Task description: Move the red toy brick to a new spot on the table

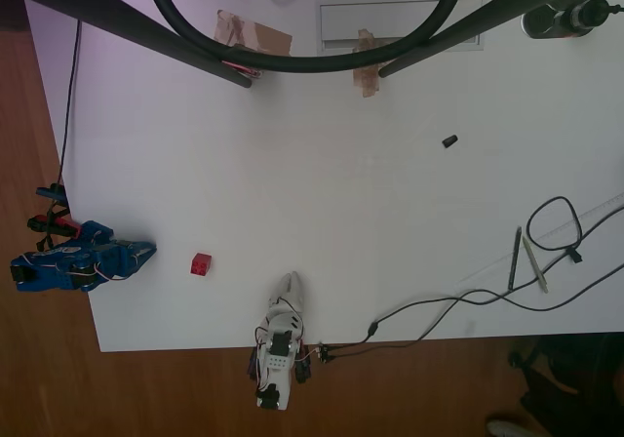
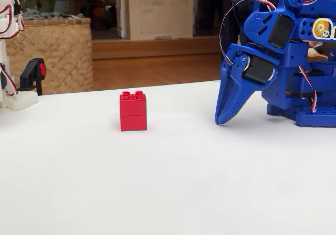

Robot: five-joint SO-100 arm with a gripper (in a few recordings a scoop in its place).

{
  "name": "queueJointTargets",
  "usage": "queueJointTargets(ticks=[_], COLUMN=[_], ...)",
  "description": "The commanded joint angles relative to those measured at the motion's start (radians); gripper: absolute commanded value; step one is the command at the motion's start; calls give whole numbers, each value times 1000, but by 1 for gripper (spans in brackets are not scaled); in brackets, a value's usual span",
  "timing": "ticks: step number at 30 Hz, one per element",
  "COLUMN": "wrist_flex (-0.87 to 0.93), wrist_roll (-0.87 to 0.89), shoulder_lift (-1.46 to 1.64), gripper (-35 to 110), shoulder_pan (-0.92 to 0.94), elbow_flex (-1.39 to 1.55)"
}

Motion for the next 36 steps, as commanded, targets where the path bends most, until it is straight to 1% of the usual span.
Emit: queueJointTargets(ticks=[1, 8, 16, 21, 24, 29, 36], wrist_flex=[-15, -12, -14, -17, -48, -117, -285], wrist_roll=[80, 18, 63, 9, -40, -66, -189], shoulder_lift=[32, 32, 32, 18, -89, -298, -558], gripper=[0, 0, 0, 0, 0, 0, 0], shoulder_pan=[-103, -100, -97, -69, -20, -14, 43], elbow_flex=[34, 34, 34, 28, -57, -267, -472])
